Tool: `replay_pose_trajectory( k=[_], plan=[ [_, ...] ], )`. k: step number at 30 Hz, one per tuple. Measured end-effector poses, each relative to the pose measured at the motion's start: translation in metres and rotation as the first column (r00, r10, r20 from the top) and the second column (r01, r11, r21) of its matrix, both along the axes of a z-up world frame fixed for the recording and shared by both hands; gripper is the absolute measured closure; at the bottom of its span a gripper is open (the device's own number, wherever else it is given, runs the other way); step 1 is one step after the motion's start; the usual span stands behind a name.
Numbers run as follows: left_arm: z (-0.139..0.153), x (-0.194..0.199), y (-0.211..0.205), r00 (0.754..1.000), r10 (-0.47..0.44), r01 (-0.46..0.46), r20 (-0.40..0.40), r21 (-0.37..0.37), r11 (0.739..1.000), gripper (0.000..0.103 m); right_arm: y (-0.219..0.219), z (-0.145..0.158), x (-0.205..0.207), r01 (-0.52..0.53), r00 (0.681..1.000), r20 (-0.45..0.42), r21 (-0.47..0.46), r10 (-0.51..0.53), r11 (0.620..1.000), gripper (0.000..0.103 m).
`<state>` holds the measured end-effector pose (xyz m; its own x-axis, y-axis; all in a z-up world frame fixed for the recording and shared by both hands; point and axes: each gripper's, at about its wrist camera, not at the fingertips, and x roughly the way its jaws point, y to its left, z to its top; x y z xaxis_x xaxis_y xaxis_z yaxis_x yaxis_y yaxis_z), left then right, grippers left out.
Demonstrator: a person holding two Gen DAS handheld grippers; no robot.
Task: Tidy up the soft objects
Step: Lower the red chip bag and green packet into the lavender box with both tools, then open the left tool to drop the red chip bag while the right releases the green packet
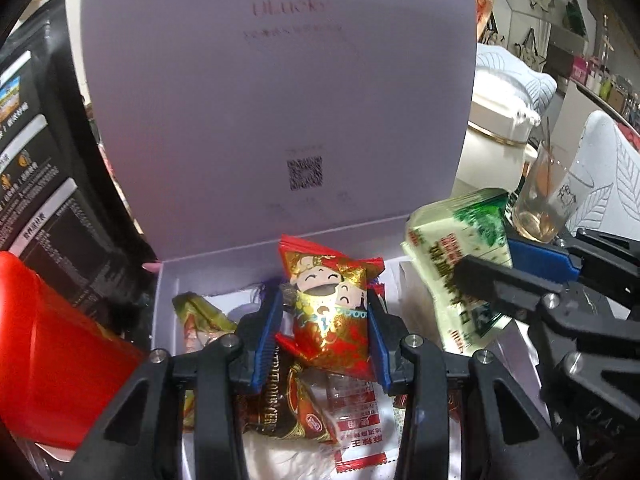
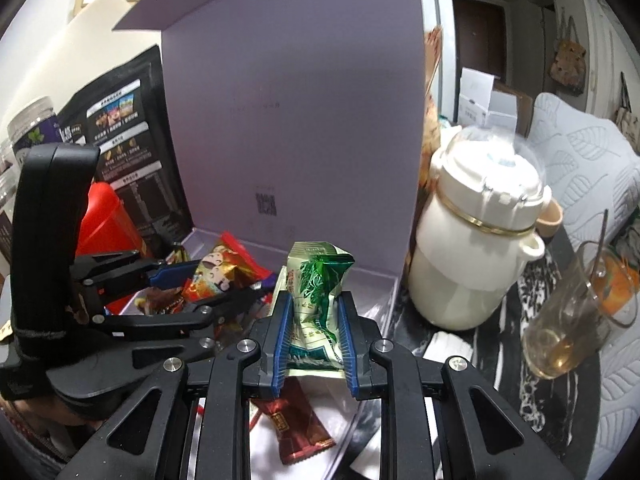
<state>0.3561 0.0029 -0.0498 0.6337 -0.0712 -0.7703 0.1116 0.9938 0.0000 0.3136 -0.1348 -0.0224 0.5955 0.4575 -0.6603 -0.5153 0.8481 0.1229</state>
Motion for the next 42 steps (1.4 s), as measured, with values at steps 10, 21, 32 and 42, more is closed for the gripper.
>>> replay_pose_trajectory(
  k=[10,21,32,42],
  plan=[
    [-0.014,0.021,0.008,0.997,0.016,-0.017,-0.07,-0.02,1.0,0.063,0.005,-0.022,0.011,-0.008,0.997,-0.078,-0.031,0.006,0.999,0.08],
    [-0.029,0.02,0.005,0.993,0.013,-0.016,-0.116,-0.028,0.999,0.063,0.008,-0.032,0.014,-0.006,0.993,-0.116,-0.048,0.001,0.999,0.078],
    [-0.023,0.018,0.002,0.993,0.001,-0.002,-0.115,-0.006,1.0,0.063,0.004,-0.023,0.009,0.025,0.993,-0.114,-0.073,-0.033,0.997,0.076],
    [-0.001,0.013,-0.004,0.997,0.048,-0.047,-0.063,0.013,0.999,0.001,-0.009,-0.002,-0.008,0.072,0.995,-0.062,-0.071,-0.076,0.995,0.063]
  ],
)
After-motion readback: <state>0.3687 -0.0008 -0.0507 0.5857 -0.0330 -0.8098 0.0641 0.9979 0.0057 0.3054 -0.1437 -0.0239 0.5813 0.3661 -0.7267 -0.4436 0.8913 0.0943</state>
